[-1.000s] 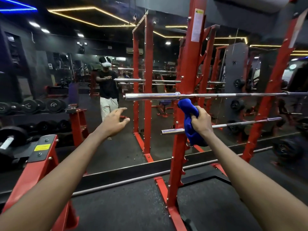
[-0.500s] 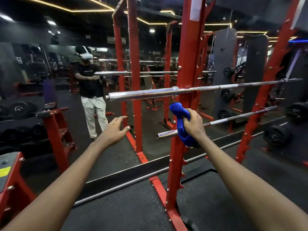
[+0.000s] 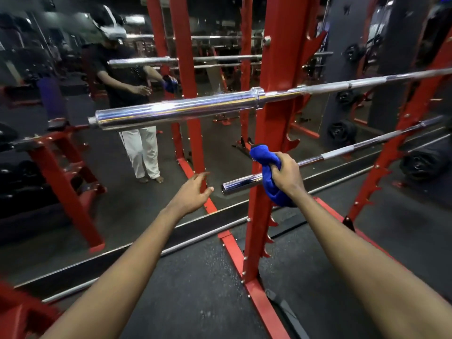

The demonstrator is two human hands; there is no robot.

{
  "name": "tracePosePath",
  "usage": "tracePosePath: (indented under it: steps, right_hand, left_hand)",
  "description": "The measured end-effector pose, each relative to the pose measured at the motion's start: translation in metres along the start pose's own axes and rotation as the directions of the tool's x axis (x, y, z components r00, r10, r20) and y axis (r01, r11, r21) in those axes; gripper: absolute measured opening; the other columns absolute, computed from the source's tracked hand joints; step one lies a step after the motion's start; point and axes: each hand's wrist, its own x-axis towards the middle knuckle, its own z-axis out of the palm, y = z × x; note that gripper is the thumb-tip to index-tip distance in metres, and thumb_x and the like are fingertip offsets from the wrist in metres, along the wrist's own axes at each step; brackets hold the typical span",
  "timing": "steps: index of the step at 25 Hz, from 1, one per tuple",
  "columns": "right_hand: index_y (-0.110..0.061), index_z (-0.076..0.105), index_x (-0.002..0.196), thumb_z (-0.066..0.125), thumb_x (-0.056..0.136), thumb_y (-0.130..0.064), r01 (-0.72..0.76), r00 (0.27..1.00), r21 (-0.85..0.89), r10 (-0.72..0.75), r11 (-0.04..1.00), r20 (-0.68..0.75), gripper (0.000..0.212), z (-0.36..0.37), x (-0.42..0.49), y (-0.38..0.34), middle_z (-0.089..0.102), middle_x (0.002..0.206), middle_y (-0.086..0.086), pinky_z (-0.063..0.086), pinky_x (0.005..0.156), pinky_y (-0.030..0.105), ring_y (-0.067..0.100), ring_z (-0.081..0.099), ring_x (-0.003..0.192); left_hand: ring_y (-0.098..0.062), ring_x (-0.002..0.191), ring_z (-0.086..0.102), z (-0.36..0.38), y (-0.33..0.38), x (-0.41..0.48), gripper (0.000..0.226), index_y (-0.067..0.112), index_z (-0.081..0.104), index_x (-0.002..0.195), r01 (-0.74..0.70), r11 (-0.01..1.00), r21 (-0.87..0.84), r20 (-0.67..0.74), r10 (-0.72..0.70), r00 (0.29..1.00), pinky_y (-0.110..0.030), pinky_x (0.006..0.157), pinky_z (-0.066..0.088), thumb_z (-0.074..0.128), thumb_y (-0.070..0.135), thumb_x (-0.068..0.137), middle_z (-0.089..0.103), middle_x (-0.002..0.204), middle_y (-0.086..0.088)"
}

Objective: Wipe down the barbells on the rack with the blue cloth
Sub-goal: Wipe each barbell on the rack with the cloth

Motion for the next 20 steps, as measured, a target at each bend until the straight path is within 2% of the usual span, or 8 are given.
tracePosePath:
  steps: [3, 5, 8, 13, 15, 17, 20]
  right_hand:
    - [-0.009, 0.072, 0.118, 0.059, 0.089, 0.000, 0.006, 0.998, -0.013, -0.005, 1.000, 0.062, 0.033, 0.025, 0.015, 0.022, 0.072, 0.116, 0.014, 0.043, 0.095, 0.031, 0.034, 0.065, 0.110]
    - [-0.006, 0.072, 0.121, 0.060, 0.083, 0.006, 0.065, 0.995, -0.005, -0.064, 0.998, 0.077, 0.041, 0.044, 0.025, 0.029, 0.073, 0.117, 0.017, 0.042, 0.095, 0.026, 0.033, 0.065, 0.111]
    - [-0.011, 0.073, 0.122, 0.060, 0.076, 0.005, 0.062, 0.994, 0.062, -0.067, 0.996, 0.083, 0.050, 0.086, 0.027, 0.040, 0.074, 0.120, 0.009, 0.042, 0.101, 0.020, 0.023, 0.066, 0.114]
    - [-0.014, 0.069, 0.126, 0.067, 0.081, -0.007, 0.029, 0.987, 0.107, -0.012, 0.994, -0.157, 0.045, 0.143, 0.008, 0.064, 0.068, 0.131, 0.002, 0.035, 0.117, 0.027, 0.017, 0.056, 0.128]
    - [-0.017, 0.067, 0.129, 0.064, 0.085, -0.019, 0.064, 0.984, 0.033, -0.057, 0.997, -0.169, 0.044, 0.145, 0.011, 0.074, 0.066, 0.135, -0.001, 0.031, 0.120, 0.031, 0.017, 0.054, 0.133]
    - [-0.020, 0.065, 0.131, 0.060, 0.087, -0.032, 0.033, 0.986, -0.034, -0.038, 0.999, -0.161, 0.046, 0.143, 0.022, 0.088, 0.063, 0.138, -0.003, 0.023, 0.123, 0.032, 0.018, 0.048, 0.140]
    - [-0.015, 0.065, 0.128, 0.061, 0.088, -0.034, -0.052, 0.967, 0.030, 0.058, 0.998, -0.247, 0.044, 0.148, 0.027, 0.098, 0.061, 0.138, 0.002, 0.026, 0.124, 0.041, 0.022, 0.045, 0.142]
  left_hand:
    - [-0.029, 0.137, 0.049, 0.039, -0.008, 0.036, 0.049, 0.011, 0.048, 0.148, 0.001, 0.998, -0.066, 0.043, 0.002, 0.999, -0.029, 0.113, 0.032, 0.058, 0.023, 0.102, 0.051, 0.148, -0.015]
    - [-0.029, 0.136, 0.050, 0.067, -0.013, 0.058, 0.045, 0.012, 0.049, 0.147, 0.009, 0.993, -0.117, 0.046, -0.003, 0.999, -0.032, 0.112, 0.035, 0.053, 0.022, 0.104, 0.052, 0.147, -0.015]
    - [-0.031, 0.130, 0.053, 0.104, -0.019, 0.084, 0.039, 0.008, 0.054, 0.142, 0.049, 0.977, -0.208, 0.030, -0.043, 0.999, -0.034, 0.108, 0.038, 0.048, 0.022, 0.106, 0.057, 0.141, -0.016]
    - [-0.018, 0.119, 0.056, 0.137, -0.025, 0.087, 0.045, 0.018, 0.060, 0.130, 0.010, 0.944, -0.330, -0.080, -0.039, 0.996, -0.040, 0.104, 0.043, 0.030, 0.041, 0.106, 0.062, 0.126, 0.001]
    - [-0.013, 0.117, 0.055, 0.141, -0.029, 0.084, 0.043, 0.022, 0.058, 0.129, 0.007, 0.942, -0.336, -0.117, -0.050, 0.992, -0.044, 0.103, 0.043, 0.027, 0.043, 0.107, 0.059, 0.122, 0.009]
    - [-0.011, 0.115, 0.054, 0.141, -0.031, 0.087, 0.043, 0.025, 0.057, 0.127, 0.007, 0.937, -0.348, -0.120, -0.052, 0.991, -0.049, 0.102, 0.043, 0.026, 0.046, 0.107, 0.058, 0.119, 0.013]
    - [-0.008, 0.115, 0.054, 0.141, -0.032, 0.086, 0.038, 0.030, 0.054, 0.125, -0.016, 0.935, -0.355, -0.130, -0.033, 0.991, -0.051, 0.103, 0.043, 0.025, 0.047, 0.108, 0.058, 0.119, 0.015]
